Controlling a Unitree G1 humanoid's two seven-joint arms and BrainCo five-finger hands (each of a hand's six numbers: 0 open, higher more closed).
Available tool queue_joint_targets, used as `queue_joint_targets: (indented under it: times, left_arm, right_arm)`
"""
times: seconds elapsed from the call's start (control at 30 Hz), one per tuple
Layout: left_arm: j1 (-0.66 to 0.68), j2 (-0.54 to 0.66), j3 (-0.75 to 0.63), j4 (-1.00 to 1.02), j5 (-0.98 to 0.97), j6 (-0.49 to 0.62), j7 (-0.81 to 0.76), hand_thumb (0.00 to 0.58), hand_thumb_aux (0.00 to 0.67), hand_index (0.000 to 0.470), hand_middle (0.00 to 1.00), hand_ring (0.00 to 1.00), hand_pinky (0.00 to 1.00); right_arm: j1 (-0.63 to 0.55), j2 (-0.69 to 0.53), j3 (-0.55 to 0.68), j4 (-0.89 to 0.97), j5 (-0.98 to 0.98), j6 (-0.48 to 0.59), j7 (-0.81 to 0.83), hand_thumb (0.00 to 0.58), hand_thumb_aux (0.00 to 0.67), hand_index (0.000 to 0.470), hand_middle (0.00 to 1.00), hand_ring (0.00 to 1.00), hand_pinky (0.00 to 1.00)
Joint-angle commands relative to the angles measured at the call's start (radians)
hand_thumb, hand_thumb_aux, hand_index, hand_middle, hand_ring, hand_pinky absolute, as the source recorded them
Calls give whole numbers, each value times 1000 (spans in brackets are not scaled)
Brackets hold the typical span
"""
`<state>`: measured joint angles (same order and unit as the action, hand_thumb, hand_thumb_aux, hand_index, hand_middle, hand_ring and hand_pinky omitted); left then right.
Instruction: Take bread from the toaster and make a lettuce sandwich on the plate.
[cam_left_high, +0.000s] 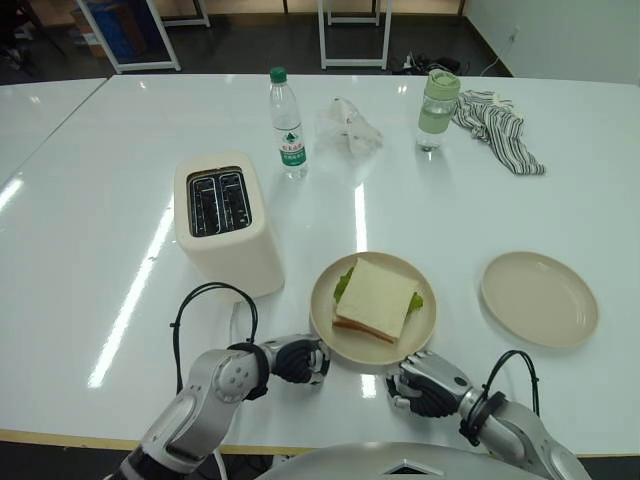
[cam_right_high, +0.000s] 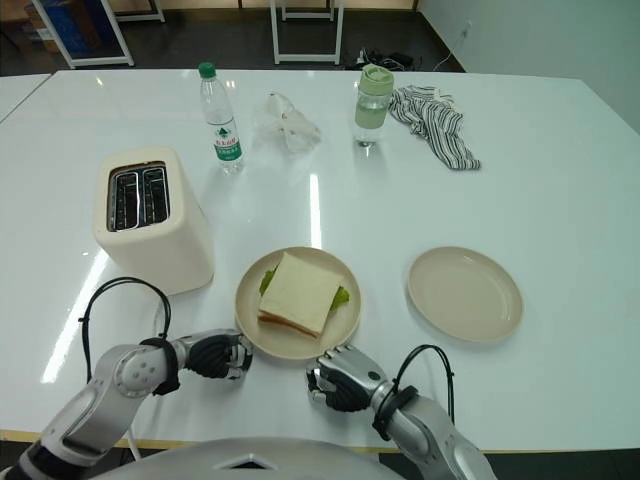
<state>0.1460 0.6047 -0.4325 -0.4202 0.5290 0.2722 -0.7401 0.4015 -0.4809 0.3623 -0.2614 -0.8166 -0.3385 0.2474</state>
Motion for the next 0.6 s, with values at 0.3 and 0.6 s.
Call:
queue_joint_targets:
  times: [0.3,0.6]
  left_arm:
    - [-333,-226,-126,552,98,-70,220,580,670,470,1000,1000,1000]
    - [-523,-317,-114,940,76,-191,387,580,670,470,1000,1000,1000]
  right_arm:
    - [-423,58,112,542,-189,103,-237,580,670,470,1000,1000,1000]
    - [-639,140,130,823,-147,133,-423,580,670,470,1000,1000,1000]
